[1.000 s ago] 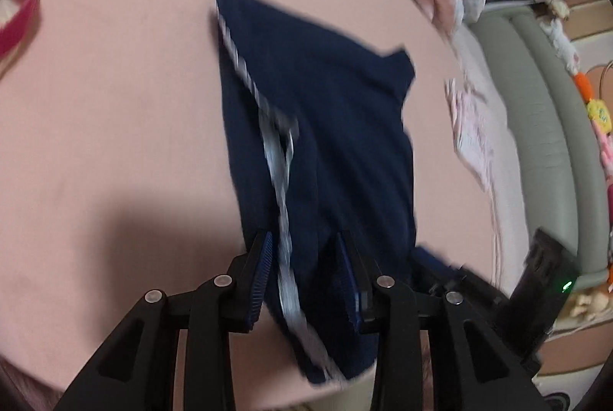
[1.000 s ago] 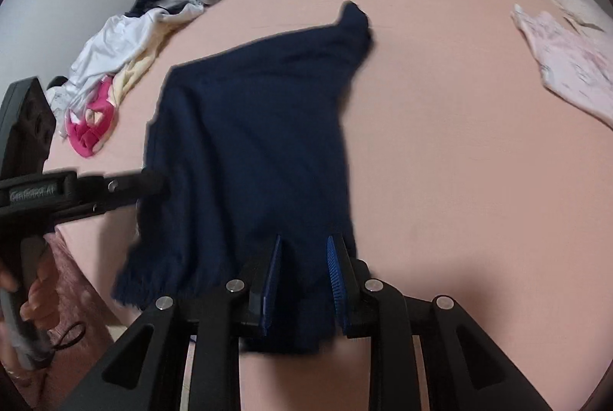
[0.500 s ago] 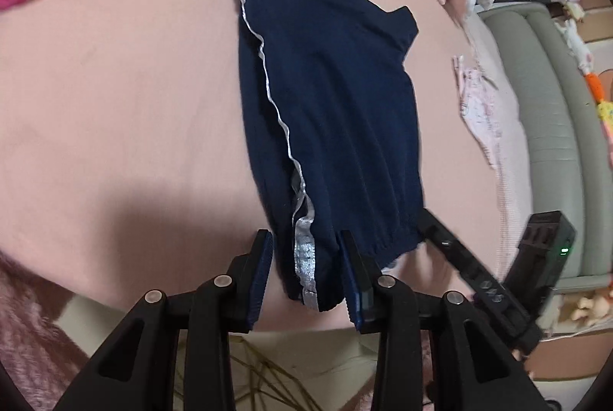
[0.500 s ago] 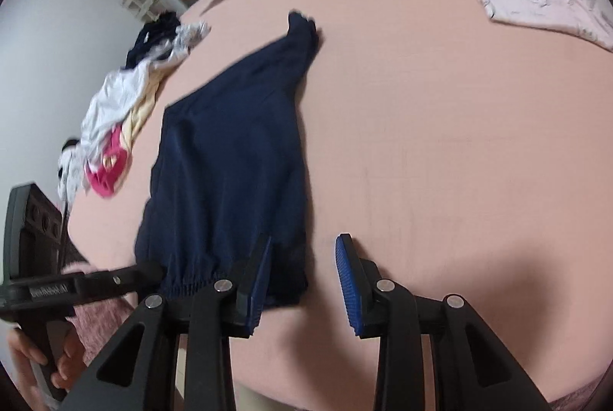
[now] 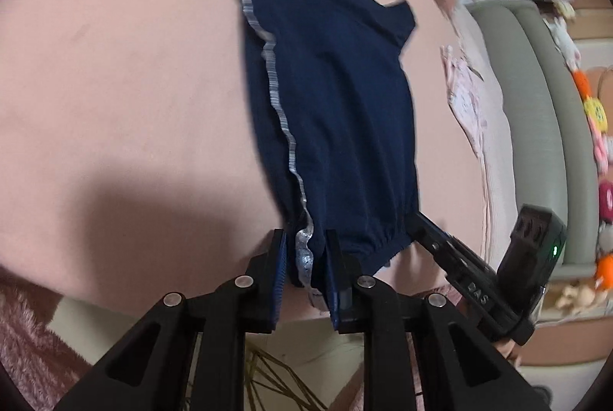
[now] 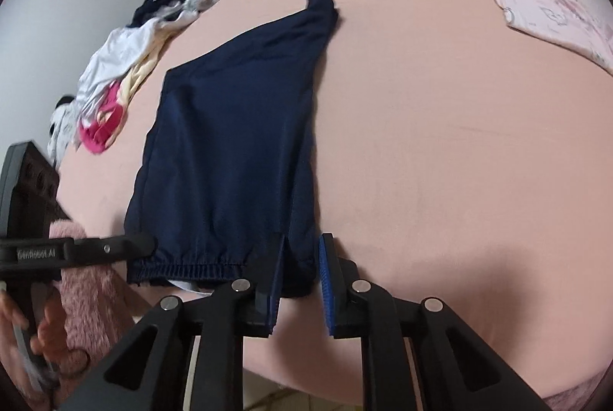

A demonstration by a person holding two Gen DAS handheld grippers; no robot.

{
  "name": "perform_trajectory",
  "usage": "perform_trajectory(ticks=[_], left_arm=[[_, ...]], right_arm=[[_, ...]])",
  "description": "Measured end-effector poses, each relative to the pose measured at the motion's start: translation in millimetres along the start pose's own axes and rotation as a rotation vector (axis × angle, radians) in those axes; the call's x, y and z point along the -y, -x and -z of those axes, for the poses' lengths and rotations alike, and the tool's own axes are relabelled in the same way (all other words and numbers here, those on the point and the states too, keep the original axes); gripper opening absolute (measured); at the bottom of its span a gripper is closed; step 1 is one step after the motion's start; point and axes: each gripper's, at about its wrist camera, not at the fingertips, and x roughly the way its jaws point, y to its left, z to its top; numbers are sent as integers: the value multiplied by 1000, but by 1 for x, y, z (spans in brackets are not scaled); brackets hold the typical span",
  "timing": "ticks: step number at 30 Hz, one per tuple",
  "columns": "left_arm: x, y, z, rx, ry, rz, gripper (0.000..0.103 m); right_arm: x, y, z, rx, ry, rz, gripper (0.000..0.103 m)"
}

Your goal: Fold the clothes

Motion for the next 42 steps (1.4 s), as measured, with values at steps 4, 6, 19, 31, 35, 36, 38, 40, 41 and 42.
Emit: perform_trajectory(ticks=[4,6,19,31,35,36,38,40,41,42], left_arm=[[-4,10,2,29,36,30,44],[-1,10,6,39,23,40,48],[26,6,13,-37,-192,-60,18],[4,24,-22,-5,-138,-76,33],[17,24,-75,151,-217,-169,33],[19,19,-85,166,-229,-199,33],[22,9,-106,196,-253,-257,33],[20,-6,-124,175,-242,-299,33],[18,-12,-129,155,-230,-306,33],[17,-15,-132,148,-219,-304,33]], right_arm=[[7,3,0,9,-35,-77,32],[9,2,-1,13,-51,-122,48],[-20,17,8,-95,-13,-87,14],[-18,52,5,-21,32,-23,27],[-16,56,-51,61,157,135,32],[-12,51,-70,86,164,171,32],[-6,43,-99,109,163,207,37],[-1,22,-132,107,185,257,57],[4,14,-142,100,199,275,62],[7,3,-153,85,212,291,62]])
